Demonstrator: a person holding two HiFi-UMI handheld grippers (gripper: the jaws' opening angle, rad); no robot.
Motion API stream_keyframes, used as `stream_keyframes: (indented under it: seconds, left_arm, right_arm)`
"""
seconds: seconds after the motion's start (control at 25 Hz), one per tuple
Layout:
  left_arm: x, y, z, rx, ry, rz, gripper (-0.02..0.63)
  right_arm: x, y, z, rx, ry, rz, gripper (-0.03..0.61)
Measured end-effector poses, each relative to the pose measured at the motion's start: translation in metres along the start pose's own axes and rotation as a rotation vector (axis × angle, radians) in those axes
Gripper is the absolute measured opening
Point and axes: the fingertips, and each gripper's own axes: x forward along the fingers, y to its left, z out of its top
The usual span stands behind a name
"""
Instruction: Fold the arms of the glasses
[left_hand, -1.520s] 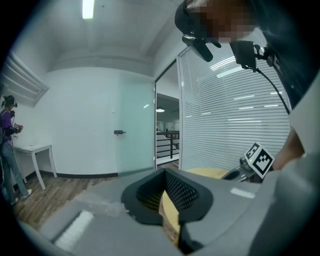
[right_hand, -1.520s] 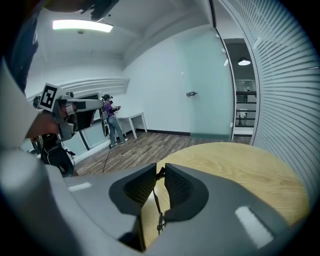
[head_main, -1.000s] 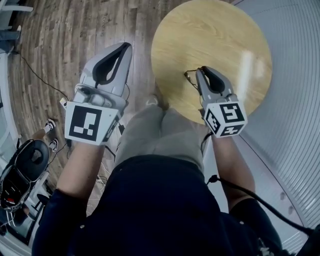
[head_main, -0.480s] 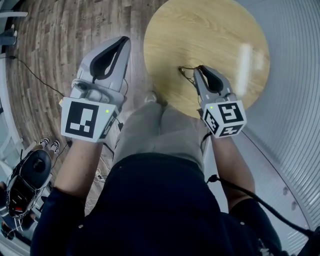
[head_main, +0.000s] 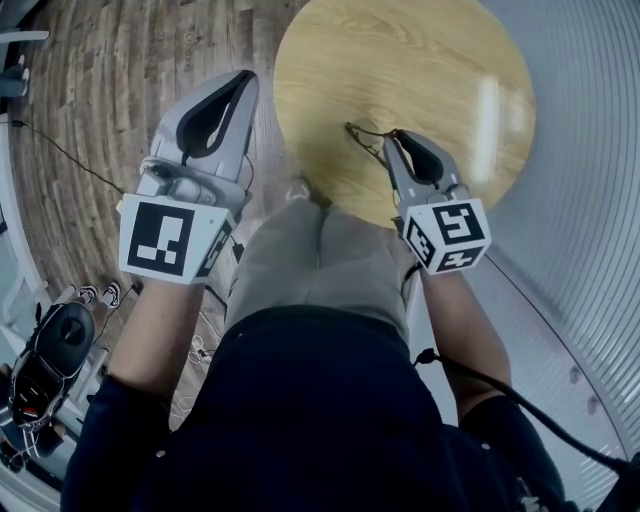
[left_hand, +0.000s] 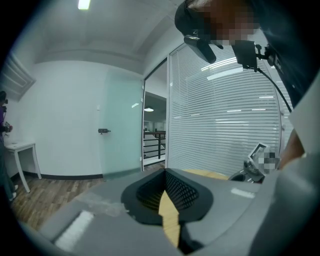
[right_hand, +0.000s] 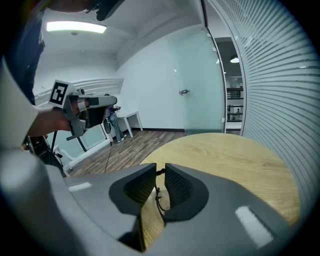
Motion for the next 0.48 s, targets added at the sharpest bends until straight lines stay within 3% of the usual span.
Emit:
stream_keyframes:
  seconds: [0.24,0.48]
  left_arm:
    - [-0.014,-0.048,-0.008,0.022,-0.002,0.008,0.002]
    - [-0.012,-0.035,0.001,0.012,0.005,0.004,0.002]
  right_arm:
    - [-0.04,-0.01,-0.035,0.008,-0.017,-0.007,0.063]
    - [-0.034,-0.009,-0.029,0.02,0.008,-0.013,0.064]
